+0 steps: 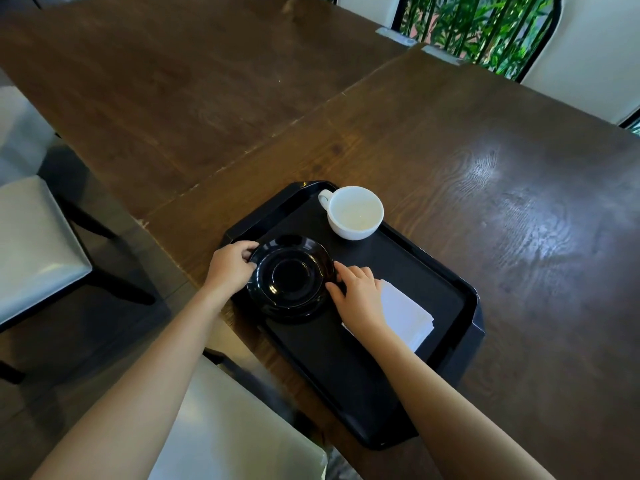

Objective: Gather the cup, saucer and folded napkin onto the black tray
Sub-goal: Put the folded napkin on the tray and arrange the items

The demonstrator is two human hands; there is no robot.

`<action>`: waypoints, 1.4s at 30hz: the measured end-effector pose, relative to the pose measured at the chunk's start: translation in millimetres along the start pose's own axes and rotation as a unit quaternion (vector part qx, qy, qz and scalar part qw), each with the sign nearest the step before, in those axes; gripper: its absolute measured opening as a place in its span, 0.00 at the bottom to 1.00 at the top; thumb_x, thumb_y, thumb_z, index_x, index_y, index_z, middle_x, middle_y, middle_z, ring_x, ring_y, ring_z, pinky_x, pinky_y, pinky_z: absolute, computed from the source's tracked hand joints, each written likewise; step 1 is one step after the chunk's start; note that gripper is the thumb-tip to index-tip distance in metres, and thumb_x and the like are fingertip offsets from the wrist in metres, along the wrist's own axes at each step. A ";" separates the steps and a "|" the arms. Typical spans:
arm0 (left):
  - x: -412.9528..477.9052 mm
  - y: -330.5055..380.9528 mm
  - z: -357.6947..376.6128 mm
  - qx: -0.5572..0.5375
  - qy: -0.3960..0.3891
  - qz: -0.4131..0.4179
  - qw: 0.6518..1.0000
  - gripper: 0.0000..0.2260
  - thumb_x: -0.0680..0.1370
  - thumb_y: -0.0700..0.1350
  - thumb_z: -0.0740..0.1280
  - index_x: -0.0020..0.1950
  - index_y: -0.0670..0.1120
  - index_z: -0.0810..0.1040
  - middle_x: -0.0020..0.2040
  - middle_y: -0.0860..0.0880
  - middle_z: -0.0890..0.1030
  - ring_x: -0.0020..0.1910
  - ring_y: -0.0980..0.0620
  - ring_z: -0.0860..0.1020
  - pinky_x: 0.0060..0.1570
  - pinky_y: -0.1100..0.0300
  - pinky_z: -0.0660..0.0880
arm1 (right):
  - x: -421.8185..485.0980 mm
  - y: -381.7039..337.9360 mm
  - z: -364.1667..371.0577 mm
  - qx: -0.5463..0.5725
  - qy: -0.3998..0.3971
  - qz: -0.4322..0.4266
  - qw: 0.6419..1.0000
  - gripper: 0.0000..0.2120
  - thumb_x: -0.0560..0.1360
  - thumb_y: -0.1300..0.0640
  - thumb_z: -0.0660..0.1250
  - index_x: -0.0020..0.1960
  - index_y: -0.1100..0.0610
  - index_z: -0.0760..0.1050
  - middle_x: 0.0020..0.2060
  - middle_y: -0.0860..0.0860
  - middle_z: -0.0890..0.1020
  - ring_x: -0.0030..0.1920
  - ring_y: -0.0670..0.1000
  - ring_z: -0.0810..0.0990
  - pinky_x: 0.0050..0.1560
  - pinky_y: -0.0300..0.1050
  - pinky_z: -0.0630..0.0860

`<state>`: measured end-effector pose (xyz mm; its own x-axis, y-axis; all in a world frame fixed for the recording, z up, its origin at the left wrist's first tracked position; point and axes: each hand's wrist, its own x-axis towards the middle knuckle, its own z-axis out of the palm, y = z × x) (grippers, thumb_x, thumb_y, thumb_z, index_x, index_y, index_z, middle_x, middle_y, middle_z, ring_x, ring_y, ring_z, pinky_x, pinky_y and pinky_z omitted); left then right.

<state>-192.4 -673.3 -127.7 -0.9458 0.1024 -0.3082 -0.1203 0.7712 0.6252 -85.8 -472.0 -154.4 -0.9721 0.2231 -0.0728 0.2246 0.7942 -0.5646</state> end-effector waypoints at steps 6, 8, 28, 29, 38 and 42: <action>-2.3 4.5 3.8 0.047 0.004 0.017 0.999 0.23 0.75 0.39 0.67 0.69 0.46 0.69 0.62 0.43 0.77 0.58 0.45 0.76 0.51 0.55 0.74 | 15.7 7.4 -29.6 0.191 0.076 0.106 0.973 0.23 0.77 0.51 0.64 0.69 0.59 0.67 0.48 0.51 0.80 0.51 0.52 0.77 0.53 0.46 0.72; -4.1 5.3 6.0 0.055 0.014 0.018 0.998 0.23 0.75 0.39 0.67 0.70 0.45 0.68 0.62 0.43 0.77 0.53 0.47 0.78 0.48 0.54 0.75 | 33.2 12.7 -47.5 0.254 0.082 0.192 0.945 0.22 0.79 0.49 0.59 0.70 0.58 0.67 0.46 0.49 0.80 0.48 0.49 0.78 0.51 0.44 0.74; -13.4 -12.5 9.5 -0.232 0.051 -0.122 0.964 0.16 0.78 0.34 0.62 0.63 0.45 0.75 0.59 0.44 0.78 0.54 0.49 0.78 0.57 0.49 0.76 | 75.1 13.1 -74.5 0.493 -0.034 0.317 0.809 0.19 0.80 0.54 0.59 0.70 0.54 0.67 0.61 0.55 0.76 0.47 0.52 0.83 0.51 0.45 0.80; -13.5 -13.4 8.9 -0.257 0.049 -0.131 0.956 0.15 0.77 0.34 0.62 0.63 0.45 0.76 0.57 0.45 0.79 0.51 0.51 0.78 0.53 0.52 0.77 | 73.5 13.1 -73.8 0.506 -0.043 0.308 0.805 0.19 0.80 0.54 0.58 0.71 0.53 0.66 0.64 0.55 0.74 0.49 0.53 0.82 0.52 0.46 0.80; -15.8 -12.4 8.0 -0.309 0.036 -0.143 0.940 0.15 0.77 0.33 0.61 0.61 0.43 0.76 0.47 0.48 0.79 0.45 0.54 0.78 0.37 0.63 0.75 | 69.9 17.4 -72.0 0.566 -0.046 0.294 0.768 0.19 0.79 0.56 0.60 0.70 0.53 0.68 0.69 0.56 0.69 0.54 0.55 0.80 0.58 0.50 0.79; -16.6 -12.2 7.5 -0.304 0.039 -0.143 0.941 0.14 0.78 0.34 0.61 0.60 0.44 0.77 0.45 0.49 0.79 0.44 0.55 0.78 0.37 0.63 0.75 | 69.6 18.9 -73.5 0.566 -0.045 0.295 0.768 0.18 0.79 0.56 0.60 0.69 0.53 0.69 0.67 0.55 0.71 0.50 0.54 0.80 0.57 0.50 0.79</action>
<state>-172.9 -679.7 -135.6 -0.8645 -0.1196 -0.4881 -0.5019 0.2562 0.8261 -144.2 -400.0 -109.8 -0.7366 0.2742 -0.6183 0.4744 -0.4421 -0.7612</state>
